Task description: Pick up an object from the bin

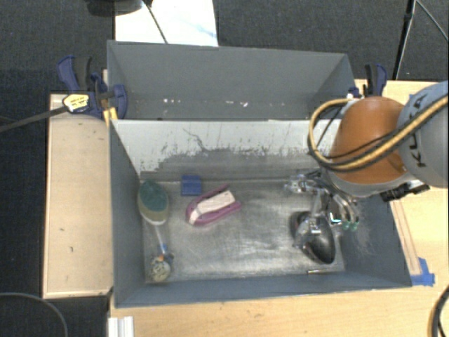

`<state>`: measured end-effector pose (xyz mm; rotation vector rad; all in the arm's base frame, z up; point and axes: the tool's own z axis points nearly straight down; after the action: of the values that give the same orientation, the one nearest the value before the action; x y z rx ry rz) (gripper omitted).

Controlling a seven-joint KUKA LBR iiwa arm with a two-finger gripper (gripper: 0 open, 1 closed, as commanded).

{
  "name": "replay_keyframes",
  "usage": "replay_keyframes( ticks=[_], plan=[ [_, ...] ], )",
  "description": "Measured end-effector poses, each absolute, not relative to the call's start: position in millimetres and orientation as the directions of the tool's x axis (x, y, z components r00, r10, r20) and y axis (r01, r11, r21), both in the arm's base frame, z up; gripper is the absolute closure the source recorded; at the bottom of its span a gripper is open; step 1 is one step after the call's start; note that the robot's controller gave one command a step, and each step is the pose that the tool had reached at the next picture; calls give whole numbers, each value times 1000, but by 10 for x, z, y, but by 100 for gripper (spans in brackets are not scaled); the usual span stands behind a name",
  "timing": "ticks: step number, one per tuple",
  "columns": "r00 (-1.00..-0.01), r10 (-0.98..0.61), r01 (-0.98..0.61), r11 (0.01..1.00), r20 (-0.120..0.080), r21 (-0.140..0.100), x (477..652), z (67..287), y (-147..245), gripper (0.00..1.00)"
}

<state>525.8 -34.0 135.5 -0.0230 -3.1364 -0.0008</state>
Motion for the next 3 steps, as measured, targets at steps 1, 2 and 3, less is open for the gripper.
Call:
replay_keyframes(
  ticks=[1, 2, 3],
  plan=[
    [-1000, -17, -17, 1000, 1, 2, 5507, 767, -1024, 0],
    [-992, -128, -128, 992, -1, 18, 5622, 768, -1108, 0],
    [-981, -196, -196, 980, 0, 22, 5620, 762, -1106, 0]
  ],
)
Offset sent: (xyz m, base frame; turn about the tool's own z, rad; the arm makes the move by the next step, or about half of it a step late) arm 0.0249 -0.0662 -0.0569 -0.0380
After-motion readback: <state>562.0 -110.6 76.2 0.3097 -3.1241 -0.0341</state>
